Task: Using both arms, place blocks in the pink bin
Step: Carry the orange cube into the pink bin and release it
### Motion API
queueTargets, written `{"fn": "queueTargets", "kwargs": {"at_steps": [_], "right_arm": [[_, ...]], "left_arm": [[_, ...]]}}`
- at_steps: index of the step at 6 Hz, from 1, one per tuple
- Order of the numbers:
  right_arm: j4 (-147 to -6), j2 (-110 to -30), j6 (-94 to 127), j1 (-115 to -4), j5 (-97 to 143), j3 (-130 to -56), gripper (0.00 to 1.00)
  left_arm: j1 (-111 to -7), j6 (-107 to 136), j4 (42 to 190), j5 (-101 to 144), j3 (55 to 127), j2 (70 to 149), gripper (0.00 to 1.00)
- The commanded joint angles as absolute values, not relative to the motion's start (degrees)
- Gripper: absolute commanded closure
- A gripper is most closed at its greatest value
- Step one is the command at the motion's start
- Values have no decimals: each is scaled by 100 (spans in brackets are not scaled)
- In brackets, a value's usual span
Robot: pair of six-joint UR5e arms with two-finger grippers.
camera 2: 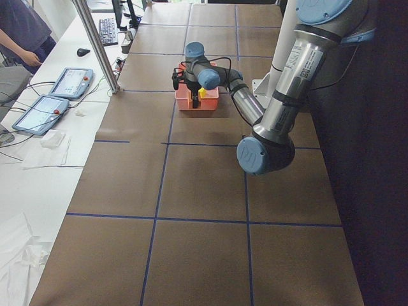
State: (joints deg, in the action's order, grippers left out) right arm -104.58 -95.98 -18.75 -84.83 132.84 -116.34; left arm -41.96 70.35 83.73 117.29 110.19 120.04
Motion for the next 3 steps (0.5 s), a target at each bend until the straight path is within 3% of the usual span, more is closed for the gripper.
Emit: {"fn": "queueTargets", "kwargs": {"at_steps": [1,3], "right_arm": [[-10450,-9685,-1890,-8543,13307,-11602,0],[-10380,-9808,-1898,-8543,13307,-11610,0]], "left_arm": [[-3615,7591,7822,11147,10385,13274,51],[-3516,7717,7831,10761,10151,13412,0]]}}
